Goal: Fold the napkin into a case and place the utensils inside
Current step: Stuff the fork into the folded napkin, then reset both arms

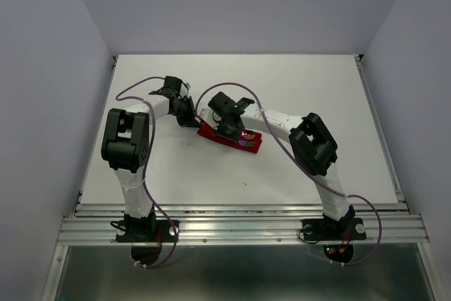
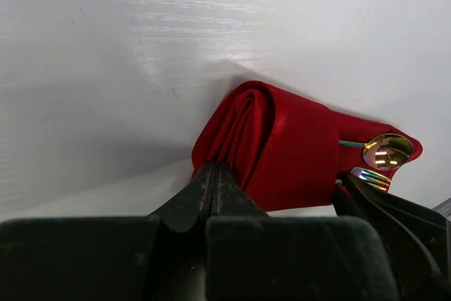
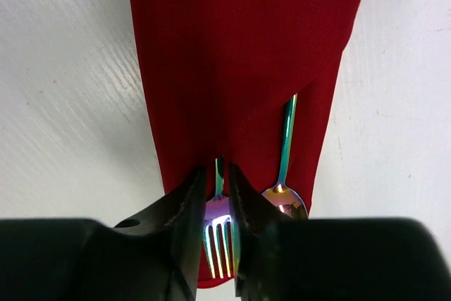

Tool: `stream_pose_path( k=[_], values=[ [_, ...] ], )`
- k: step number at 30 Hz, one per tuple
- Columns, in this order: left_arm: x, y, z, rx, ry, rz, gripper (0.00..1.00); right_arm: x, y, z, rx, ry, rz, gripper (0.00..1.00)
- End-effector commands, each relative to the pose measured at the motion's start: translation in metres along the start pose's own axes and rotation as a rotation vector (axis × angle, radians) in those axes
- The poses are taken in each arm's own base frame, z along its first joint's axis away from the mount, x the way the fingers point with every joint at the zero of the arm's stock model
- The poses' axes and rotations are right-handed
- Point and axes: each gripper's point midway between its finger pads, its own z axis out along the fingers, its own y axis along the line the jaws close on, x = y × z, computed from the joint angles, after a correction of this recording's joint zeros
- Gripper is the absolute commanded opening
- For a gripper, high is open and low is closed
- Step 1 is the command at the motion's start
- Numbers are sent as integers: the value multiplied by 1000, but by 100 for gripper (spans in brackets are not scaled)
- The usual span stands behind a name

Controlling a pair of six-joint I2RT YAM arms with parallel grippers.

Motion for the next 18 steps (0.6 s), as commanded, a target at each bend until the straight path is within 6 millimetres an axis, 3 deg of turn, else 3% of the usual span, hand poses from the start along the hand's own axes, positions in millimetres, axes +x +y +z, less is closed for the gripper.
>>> stream_pose_path(
  k=[1,2,9,18],
  values=[
    [-1,-10,-2,31,-7,31,4,-20,-2,-7,26,-43,9,30],
    [-1,-10,-2,32,-6,31,4,-19,-4,-7,39,-41,17,35],
    [1,-11,-3,33,-7,34,4,-20,-13,-17,95,-44,40,37],
    [5,-9,-1,25,0,37,4,-16,-45,-57,290,-48,91,45]
  ],
)
